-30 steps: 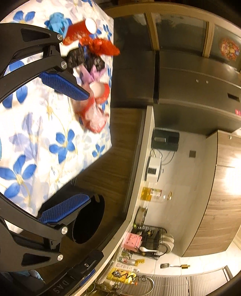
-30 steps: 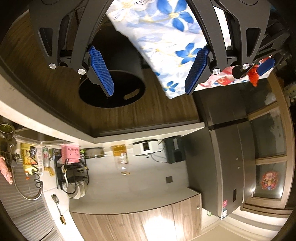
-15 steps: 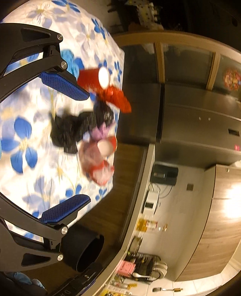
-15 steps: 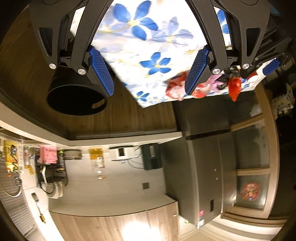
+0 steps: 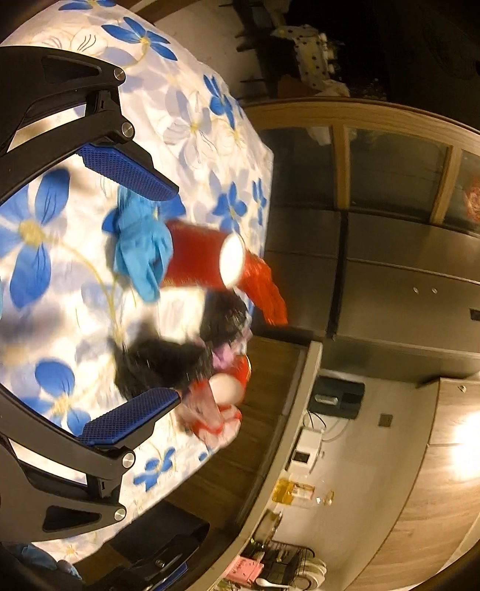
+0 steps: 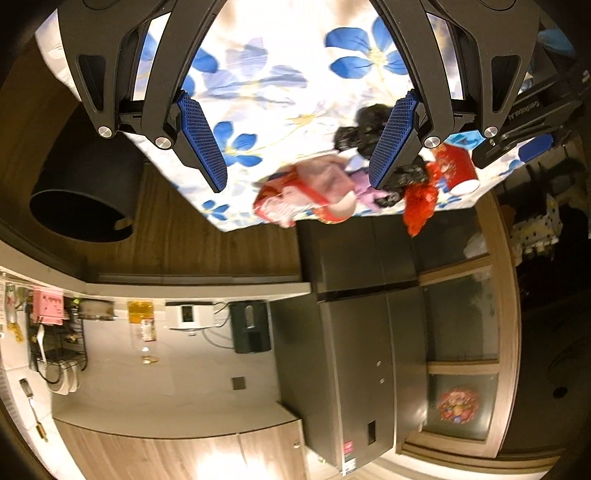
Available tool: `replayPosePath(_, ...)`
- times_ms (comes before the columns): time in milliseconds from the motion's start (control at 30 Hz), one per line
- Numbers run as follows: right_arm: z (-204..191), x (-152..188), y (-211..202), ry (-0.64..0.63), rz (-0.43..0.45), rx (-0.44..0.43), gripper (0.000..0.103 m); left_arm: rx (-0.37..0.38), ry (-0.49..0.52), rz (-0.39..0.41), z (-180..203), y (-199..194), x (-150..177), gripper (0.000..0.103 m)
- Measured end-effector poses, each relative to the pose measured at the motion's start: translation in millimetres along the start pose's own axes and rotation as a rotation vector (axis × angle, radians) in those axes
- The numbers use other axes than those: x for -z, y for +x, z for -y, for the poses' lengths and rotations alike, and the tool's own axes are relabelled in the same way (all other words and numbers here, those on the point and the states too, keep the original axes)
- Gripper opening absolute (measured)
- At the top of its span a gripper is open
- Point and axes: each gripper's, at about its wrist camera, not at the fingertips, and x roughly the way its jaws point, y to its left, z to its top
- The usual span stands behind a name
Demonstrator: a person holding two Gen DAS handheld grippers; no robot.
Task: Collect trash
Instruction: 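Grasp the blue glove with the left tool while the right tool grasps the black bag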
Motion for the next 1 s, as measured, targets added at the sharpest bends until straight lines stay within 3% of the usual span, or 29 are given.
replayPosePath(200,-19,5,14,-0.021,-0.020,-0.019,0.078,-0.030,-0.010,-0.068,-22,24,3,0.097)
replayPosePath(400,-38,7,30,-0.037,-0.033,-0.039,0.078,-0.004,-0.066,-0.208,-38,57,5,0.091)
replayPosePath(467,-44,7,34,-0.043,-0.033,-0.045,0.078,-0.011,-0.073,-0.232,-41,63,7,0.084)
replayPosePath(500,-48,7,37,-0.047,-0.033,-0.049,0.078,-0.013,-0.073,-0.254,-41,67,8,0.073)
replayPosePath(600,-55,10,46,-0.047,-0.042,-0.056,0.078,-0.026,-0.073,-0.307,-40,76,13,0.057)
replayPosePath(833,-70,18,70,-0.055,-0.090,-0.087,0.078,0.007,-0.099,-0.332,-45,77,17,0.023)
replayPosePath(1000,-80,23,91,-0.061,-0.135,-0.115,0.078,0.046,-0.114,-0.286,-46,58,14,0.017)
